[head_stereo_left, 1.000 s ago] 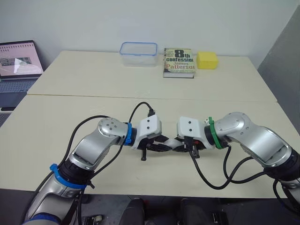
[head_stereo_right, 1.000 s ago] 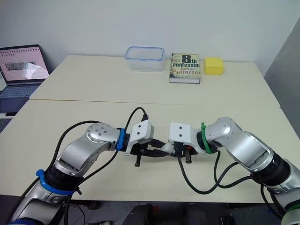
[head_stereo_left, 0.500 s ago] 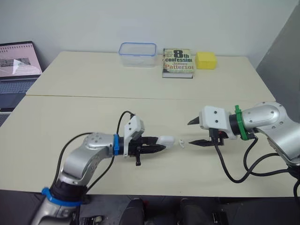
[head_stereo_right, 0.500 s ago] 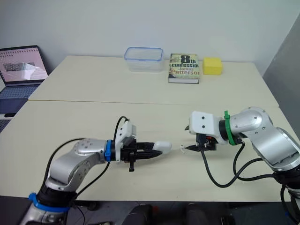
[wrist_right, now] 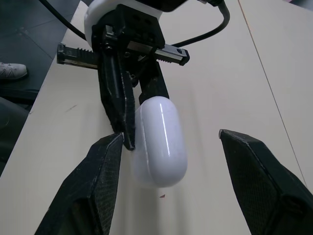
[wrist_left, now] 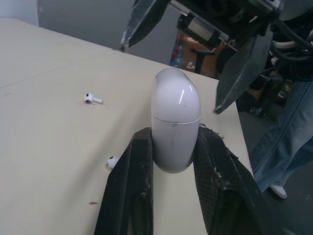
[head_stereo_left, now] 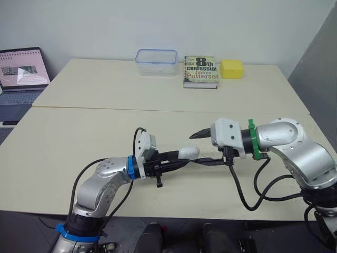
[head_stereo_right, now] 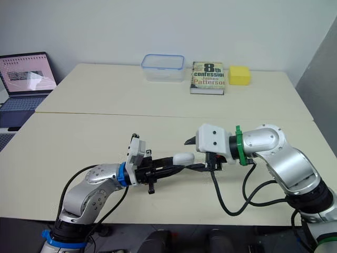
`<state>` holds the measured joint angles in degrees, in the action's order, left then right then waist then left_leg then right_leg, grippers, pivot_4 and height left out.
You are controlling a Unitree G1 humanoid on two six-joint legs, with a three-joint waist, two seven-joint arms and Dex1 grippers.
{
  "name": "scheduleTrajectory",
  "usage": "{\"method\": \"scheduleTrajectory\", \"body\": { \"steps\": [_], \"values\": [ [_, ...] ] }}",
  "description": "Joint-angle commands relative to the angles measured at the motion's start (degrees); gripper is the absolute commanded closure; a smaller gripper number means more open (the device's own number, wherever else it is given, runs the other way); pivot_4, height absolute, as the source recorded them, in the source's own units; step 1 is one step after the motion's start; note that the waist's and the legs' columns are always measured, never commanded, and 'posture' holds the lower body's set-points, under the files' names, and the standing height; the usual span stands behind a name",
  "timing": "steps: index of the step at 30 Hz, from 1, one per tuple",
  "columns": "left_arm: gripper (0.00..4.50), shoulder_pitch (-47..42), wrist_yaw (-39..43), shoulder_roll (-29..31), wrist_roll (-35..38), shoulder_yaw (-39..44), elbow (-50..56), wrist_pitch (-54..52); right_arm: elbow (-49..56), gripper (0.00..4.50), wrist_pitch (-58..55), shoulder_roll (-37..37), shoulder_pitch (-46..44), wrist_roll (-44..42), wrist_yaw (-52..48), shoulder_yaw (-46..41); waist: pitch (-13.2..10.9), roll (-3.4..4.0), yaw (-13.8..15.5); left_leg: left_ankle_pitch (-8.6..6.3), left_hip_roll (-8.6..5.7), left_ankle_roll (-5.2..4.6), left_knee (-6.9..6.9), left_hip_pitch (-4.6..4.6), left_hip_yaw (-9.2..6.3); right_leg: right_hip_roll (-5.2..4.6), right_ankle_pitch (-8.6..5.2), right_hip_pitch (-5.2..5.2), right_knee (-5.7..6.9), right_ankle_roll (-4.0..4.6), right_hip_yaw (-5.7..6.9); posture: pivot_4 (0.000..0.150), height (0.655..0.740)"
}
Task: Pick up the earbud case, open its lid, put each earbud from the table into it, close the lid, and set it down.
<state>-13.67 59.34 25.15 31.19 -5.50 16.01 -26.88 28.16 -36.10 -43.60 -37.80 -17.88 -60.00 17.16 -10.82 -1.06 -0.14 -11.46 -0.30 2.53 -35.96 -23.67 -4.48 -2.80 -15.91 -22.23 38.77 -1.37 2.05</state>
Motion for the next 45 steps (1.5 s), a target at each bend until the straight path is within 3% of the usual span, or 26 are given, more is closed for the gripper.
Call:
{"method": "scheduleTrajectory", "body": {
  "steps": [1, 10, 16, 22, 29, 34, 39, 45],
  "values": [
    [3.74, -0.31, 0.48, 0.97, -0.27, -0.75, 2.97, 1.65, -0.86, 1.26, -0.14, 0.4, -2.67, 0.8, 0.35, -0.58, 0.0, 0.0, 0.0, 0.0, 0.0, 0.0, 0.0, -0.01, 0.0, 0.0, 0.0, -0.01, 0.0, 0.0, 0.0, 0.15, 0.74],
    [3.74, -0.01, 0.62, 1.87, -0.72, -1.57, 2.86, 3.46, -3.4, 1.26, -1.06, -0.11, -5.2, -0.61, -0.61, -2.77, 0.0, 0.0, -0.02, 0.0, -0.01, 0.0, 0.01, -0.01, 0.01, 0.0, -0.01, -0.01, -0.02, 0.0, 0.01, 0.15, 0.74],
    [3.74, 0.23, -3.67, 0.57, -0.26, 1.62, 0.94, 3.92, -1.42, 1.26, -2.55, -2.99, -2.39, -5.06, -2.85, -7.62, 0.0, 0.0, 0.01, 0.0, 0.0, -0.01, 0.01, -0.02, 0.0, -0.02, -0.01, -0.01, -0.02, 0.0, 0.02, 0.15, 0.74],
    [3.74, 2.85, -7.97, 0.46, 1.34, 7.83, 1.78, 4.35, -1.64, 1.26, 3.4, -8.22, 7.73, -5.33, -2.87, -18.06, 0.0, 0.0, 0.09, -0.01, -0.01, -0.01, 0.01, -0.04, 0.01, -0.04, -0.01, -0.01, -0.04, -0.01, 0.02, 0.15, 0.74],
    [3.74, 4.65, -13.89, -0.73, -1.13, 14.36, -1.75, 10.46, -6.33, 1.26, 8.69, -16.59, 27.26, -4.88, -8.43, -35.0, 0.0, 0.0, 0.49, -0.01, -0.01, -0.01, -0.01, -0.04, 0.03, -0.07, -0.02, 0.02, -0.07, -0.01, 0.02, 0.15, 0.74],
    [3.74, 4.51, -15.64, -1.26, -1.11, 14.94, -2.26, 11.77, -7.79, 1.26, 10.35, -18.77, 39.43, -3.33, -10.58, -43.01, 0.0, 0.0, 0.74, -0.01, -0.01, -0.01, -0.01, -0.04, 0.08, -0.1, -0.01, 0.05, -0.13, -0.01, 0.0, 0.15, 0.74],
    [3.74, 3.53, -15.99, -0.97, -1.62, 14.73, -3.1, 12.35, -8.35, 0.01, 12.25, -18.37, 46.48, -1.55, -10.43, -46.84, 0.0, 0.0, 0.58, -0.01, -0.03, -0.01, -0.01, 0.02, 0.15, -0.09, -0.01, 0.07, -0.11, -0.02, -0.04, 0.15, 0.74],
    [3.74, 2.74, -16.31, -0.93, -2.79, 14.22, -3.94, 13.35, -4.51, 0.0, 12.11, -16.24, 48.57, -2.15, -7.73, -45.8, 0.0, 0.0, 0.5, -0.01, -0.04, 0.0, -0.01, 0.02, 0.17, -0.07, -0.02, 0.07, -0.12, -0.02, -0.06, 0.15, 0.74]
  ]
}}
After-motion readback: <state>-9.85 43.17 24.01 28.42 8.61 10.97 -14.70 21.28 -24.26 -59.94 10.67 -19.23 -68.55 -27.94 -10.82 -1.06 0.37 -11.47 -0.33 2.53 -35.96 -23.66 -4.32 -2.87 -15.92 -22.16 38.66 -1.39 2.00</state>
